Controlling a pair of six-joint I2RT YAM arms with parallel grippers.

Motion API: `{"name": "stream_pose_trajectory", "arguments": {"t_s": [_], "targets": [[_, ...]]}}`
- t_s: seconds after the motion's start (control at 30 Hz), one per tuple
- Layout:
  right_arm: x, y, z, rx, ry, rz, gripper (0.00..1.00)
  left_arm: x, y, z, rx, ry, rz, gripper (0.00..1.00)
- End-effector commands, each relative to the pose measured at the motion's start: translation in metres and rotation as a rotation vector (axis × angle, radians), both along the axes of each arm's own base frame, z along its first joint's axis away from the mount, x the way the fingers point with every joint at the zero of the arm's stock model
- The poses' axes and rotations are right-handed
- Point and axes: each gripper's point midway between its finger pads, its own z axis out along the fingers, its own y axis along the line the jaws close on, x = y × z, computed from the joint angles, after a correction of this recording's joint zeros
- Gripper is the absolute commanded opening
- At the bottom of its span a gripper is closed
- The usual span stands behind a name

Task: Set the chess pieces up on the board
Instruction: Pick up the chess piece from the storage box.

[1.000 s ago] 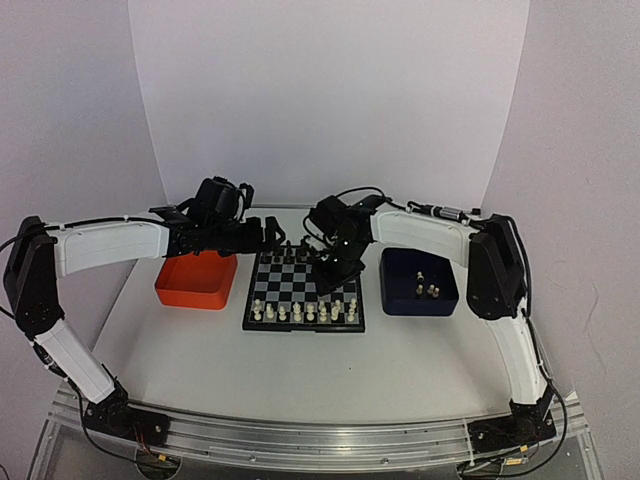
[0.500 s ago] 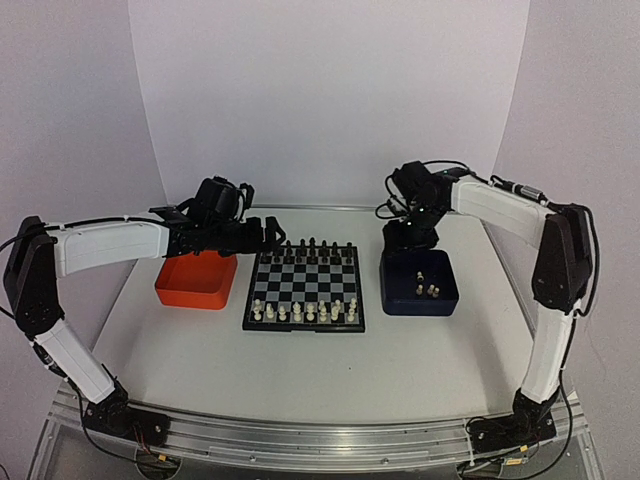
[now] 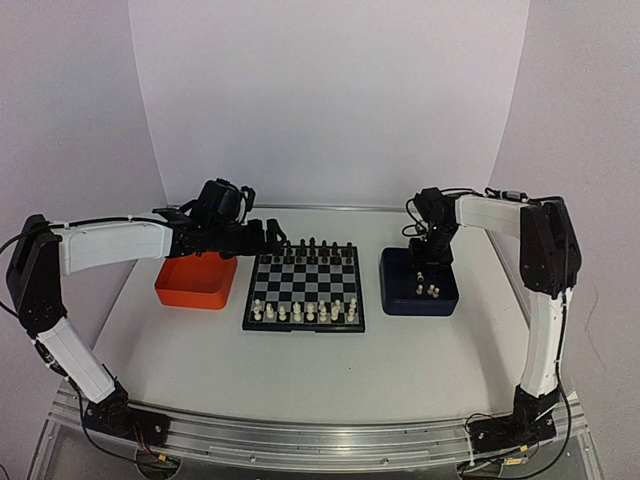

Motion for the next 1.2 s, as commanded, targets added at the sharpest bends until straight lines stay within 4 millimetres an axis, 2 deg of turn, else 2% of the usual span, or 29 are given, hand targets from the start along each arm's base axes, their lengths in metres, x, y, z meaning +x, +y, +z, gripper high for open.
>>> {"name": "stream_pose_trajectory", "arguments": {"t_s": [0.0,0.17,0.33,0.6,0.73,0.8,0.87,0.97,1.07,1.17], "targets": [[0.012,-0.004,-0.016,0.007,-0.015,-0.028,0.49,0.009,-0.001,0.024,-0.047,-0.04,0.029,1.0],[0.013,-0.013,-0.03,-0.013,0.003,-0.046,0.45,0.007,0.001,0.026,-0.049,-0.042,0.038,1.0],[0.008,-0.013,-0.043,-0.014,0.03,-0.048,0.37,0.007,0.002,0.028,-0.056,-0.051,0.041,1.0],[-0.005,0.0,-0.048,0.077,0.073,-0.061,0.25,0.011,0.001,0.037,-0.066,-0.074,0.043,1.0],[-0.01,-0.003,-0.051,0.075,0.077,-0.078,0.16,0.012,0.0,0.037,-0.066,-0.082,0.046,1.0],[-0.007,-0.005,-0.051,0.06,0.064,-0.078,0.06,0.014,-0.001,0.037,-0.063,-0.082,0.041,1.0],[-0.003,-0.004,-0.045,0.061,0.044,-0.068,0.0,0.015,-0.004,0.038,-0.062,-0.082,0.033,1.0],[0.006,-0.001,-0.025,0.072,-0.011,-0.028,0.0,0.017,-0.009,0.043,-0.072,-0.089,0.014,1.0],[0.012,-0.002,0.008,0.066,-0.092,0.021,0.0,0.016,-0.015,0.052,-0.098,-0.104,-0.019,1.0],[0.008,0.014,0.044,0.136,-0.158,0.133,0.0,0.01,-0.029,0.065,-0.15,-0.12,-0.098,1.0]]}}
